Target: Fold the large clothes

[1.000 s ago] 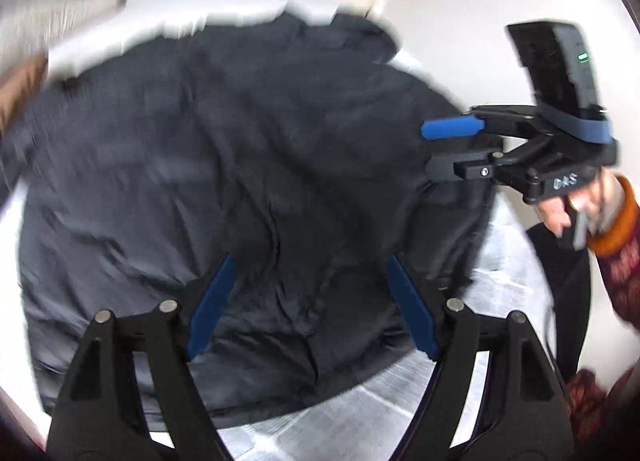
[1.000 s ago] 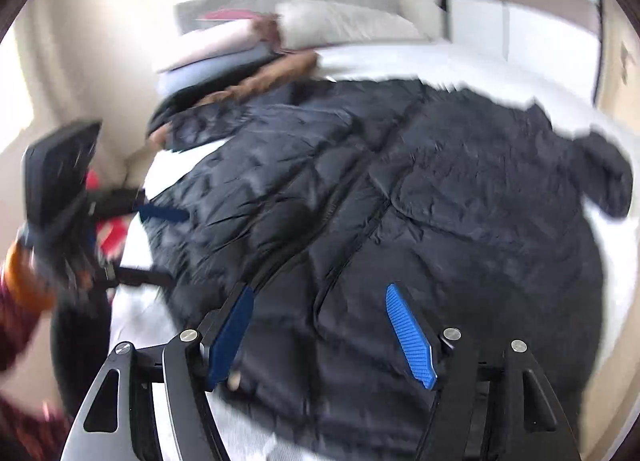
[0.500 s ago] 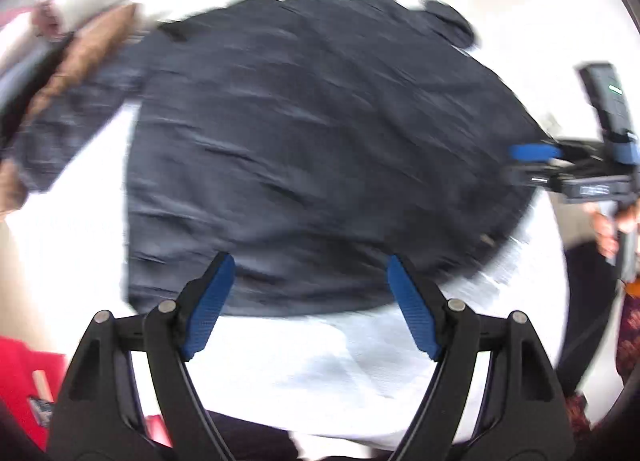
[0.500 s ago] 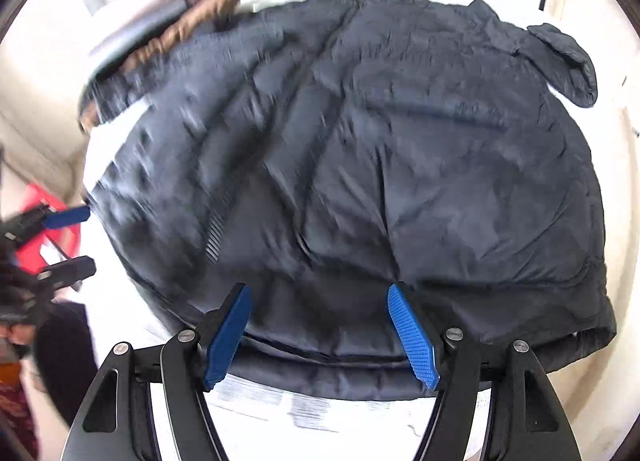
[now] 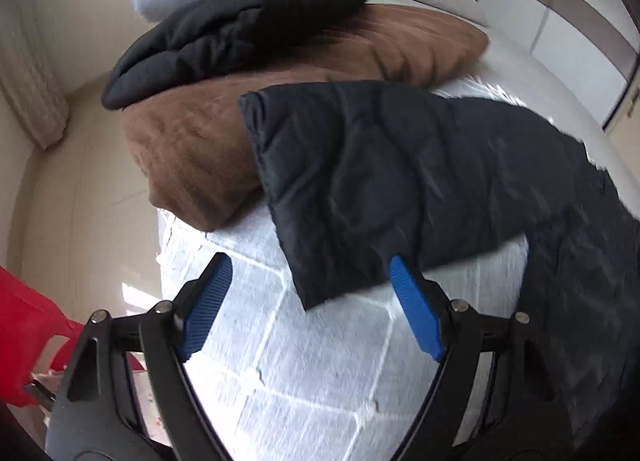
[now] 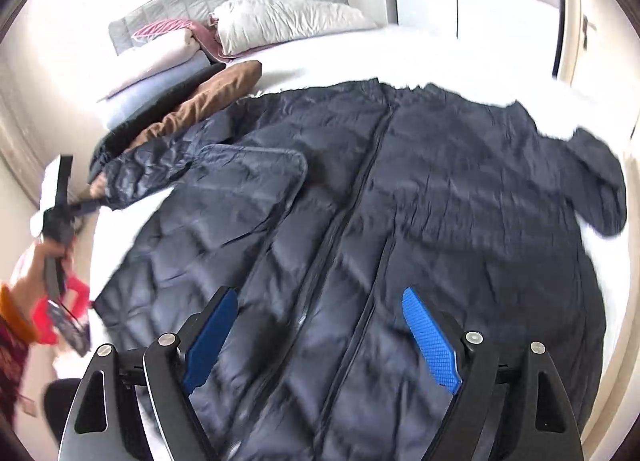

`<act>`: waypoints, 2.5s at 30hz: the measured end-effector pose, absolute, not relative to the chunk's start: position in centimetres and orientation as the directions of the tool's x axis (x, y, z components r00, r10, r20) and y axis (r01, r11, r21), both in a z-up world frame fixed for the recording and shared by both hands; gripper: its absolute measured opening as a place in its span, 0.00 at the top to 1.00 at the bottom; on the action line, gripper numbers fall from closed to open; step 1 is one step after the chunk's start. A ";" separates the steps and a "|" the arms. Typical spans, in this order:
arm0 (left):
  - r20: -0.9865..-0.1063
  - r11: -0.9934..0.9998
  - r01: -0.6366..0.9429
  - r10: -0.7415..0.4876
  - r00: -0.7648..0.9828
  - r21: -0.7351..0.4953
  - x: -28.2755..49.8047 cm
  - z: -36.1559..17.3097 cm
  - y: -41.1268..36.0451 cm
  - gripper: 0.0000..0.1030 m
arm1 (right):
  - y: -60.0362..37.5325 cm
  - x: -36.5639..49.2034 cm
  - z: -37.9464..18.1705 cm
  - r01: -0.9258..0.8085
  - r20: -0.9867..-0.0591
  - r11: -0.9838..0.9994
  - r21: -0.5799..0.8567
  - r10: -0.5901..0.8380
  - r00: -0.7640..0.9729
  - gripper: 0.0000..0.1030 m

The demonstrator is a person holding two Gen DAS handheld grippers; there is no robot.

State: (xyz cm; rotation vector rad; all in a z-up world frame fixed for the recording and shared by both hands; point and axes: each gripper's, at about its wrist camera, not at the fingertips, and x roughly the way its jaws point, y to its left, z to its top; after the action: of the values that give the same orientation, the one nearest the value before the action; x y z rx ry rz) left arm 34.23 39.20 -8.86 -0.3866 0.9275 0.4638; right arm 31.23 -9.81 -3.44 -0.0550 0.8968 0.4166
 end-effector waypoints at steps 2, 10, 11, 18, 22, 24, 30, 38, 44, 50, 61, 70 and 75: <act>-0.824 0.802 -0.559 0.164 0.542 -0.208 34.8 -9.5 40.6 0.30 | -9.5 32.0 -4.9 -0.369 -0.789 0.925 0.094 0.295 0.539 0.17; -0.687 0.882 -0.450 0.241 0.686 -0.140 36.0 -3.2 35.4 0.95 | -9.5 33.5 -7.4 -0.337 -0.817 0.941 -0.022 0.177 0.548 0.17; -0.646 0.893 -0.437 0.273 0.713 -0.105 36.3 -1.1 34.9 0.96 | -9.6 33.5 -7.6 -0.334 -0.818 0.943 -0.018 0.178 0.547 0.17; -0.475 0.843 -0.527 0.510 0.717 0.110 41.0 8.2 37.3 0.96 | -9.7 33.8 -8.3 -0.310 -0.825 0.951 -0.008 0.169 0.540 0.17; -0.483 0.777 -0.599 0.608 0.630 0.195 43.7 6.4 39.9 0.95 | -9.7 34.0 -8.4 -0.305 -0.823 0.952 0.002 0.175 0.541 0.17; -0.500 0.749 -0.625 0.637 0.587 0.221 44.5 4.6 41.0 0.95 | -9.9 34.1 -8.6 -0.305 -0.820 0.952 -0.004 0.171 0.546 0.17; -0.541 0.647 -0.720 0.710 0.450 0.250 44.3 1.2 41.1 0.51 | -11.3 34.8 -8.9 -0.275 -0.828 0.961 -0.038 0.124 0.547 0.17; -0.627 0.770 -0.628 0.546 0.556 0.113 40.7 2.9 35.8 0.18 | -14.6 35.8 -5.6 -0.208 -0.808 0.978 -0.023 0.104 0.579 0.17; -0.761 0.903 -0.415 0.194 0.620 -0.109 37.6 0.3 25.7 0.17 | -19.7 41.0 -2.2 -0.118 -0.791 0.984 -0.132 -0.033 0.611 0.17; -0.807 0.974 -0.183 0.002 0.591 -0.132 36.1 -2.8 13.3 0.17 | -25.9 49.7 -3.9 -0.040 -0.628 0.794 -0.606 -0.447 0.637 0.17; -0.840 1.000 0.004 -0.026 0.542 -0.028 35.7 -7.5 3.4 0.17 | -32.4 57.9 -9.7 0.034 -0.549 0.670 -0.742 -0.636 0.542 0.90; -0.835 0.999 0.022 -0.050 0.548 -0.046 35.8 -8.3 3.7 0.17 | -46.6 53.5 -5.8 0.341 -0.462 0.563 -0.753 -0.821 0.335 0.95; -0.844 0.996 0.046 -0.086 0.530 -0.072 36.1 -8.9 3.6 0.14 | -52.5 48.8 -8.4 0.418 -0.593 0.607 -0.676 -0.785 0.181 0.95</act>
State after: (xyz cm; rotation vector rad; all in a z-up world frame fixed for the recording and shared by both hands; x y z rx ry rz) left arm 36.09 3.64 -8.93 -0.0427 1.0092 -0.0791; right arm 48.81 -52.46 -8.43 -0.4037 1.0872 -0.8824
